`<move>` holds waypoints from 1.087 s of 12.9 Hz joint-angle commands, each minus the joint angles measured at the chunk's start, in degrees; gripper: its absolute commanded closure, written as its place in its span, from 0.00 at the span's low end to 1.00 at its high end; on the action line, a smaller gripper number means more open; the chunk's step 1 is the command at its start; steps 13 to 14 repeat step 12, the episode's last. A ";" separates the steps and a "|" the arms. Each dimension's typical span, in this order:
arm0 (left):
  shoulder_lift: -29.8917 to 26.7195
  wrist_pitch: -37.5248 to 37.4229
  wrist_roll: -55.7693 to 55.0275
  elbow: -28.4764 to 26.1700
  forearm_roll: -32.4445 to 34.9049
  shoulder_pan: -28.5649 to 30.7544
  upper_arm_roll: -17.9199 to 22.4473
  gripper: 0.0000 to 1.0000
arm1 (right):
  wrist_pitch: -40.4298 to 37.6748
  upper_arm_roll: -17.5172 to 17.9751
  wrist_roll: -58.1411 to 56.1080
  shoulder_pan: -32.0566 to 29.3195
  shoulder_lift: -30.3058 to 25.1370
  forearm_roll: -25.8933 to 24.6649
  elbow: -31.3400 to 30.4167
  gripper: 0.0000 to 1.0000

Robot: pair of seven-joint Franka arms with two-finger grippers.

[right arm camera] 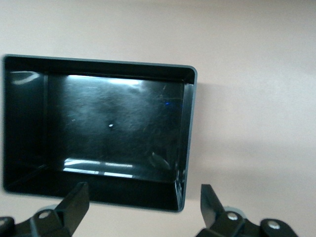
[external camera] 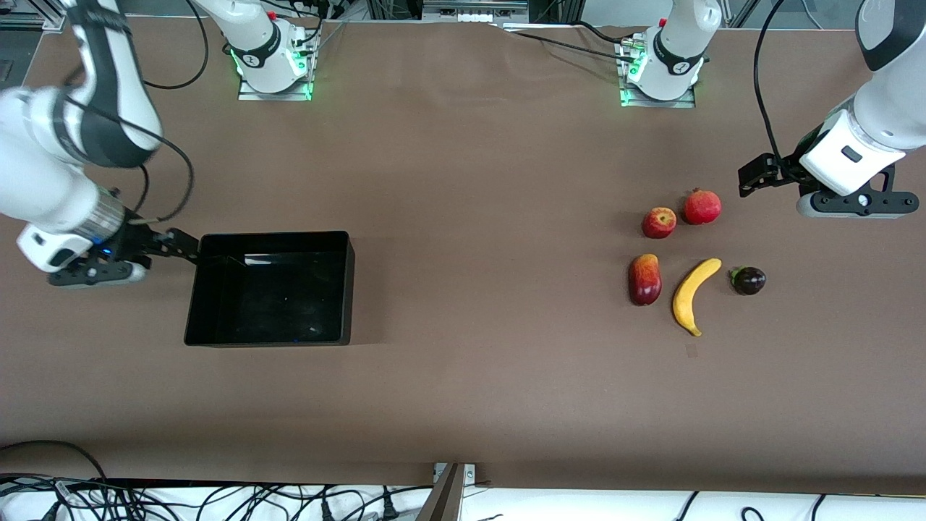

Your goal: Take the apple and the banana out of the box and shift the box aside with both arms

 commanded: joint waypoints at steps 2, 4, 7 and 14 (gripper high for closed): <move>-0.87 -0.55 0.05 -0.46 0.49 -0.66 0.41 0.00 | -15.61 1.94 0.05 -0.14 -1.54 0.41 10.70 0.00; -0.96 -0.55 0.05 -0.46 0.49 -0.66 0.41 0.00 | -22.21 1.94 0.05 -0.14 -1.72 0.41 13.96 0.00; -0.87 -0.55 0.05 -0.46 0.49 -0.66 0.41 0.00 | -24.27 2.11 -0.22 -0.05 -4.35 0.06 14.85 0.00; -0.87 -0.55 0.05 -0.46 0.58 -0.66 0.41 0.00 | -24.27 2.03 -0.12 0.64 -4.45 -0.20 15.91 0.00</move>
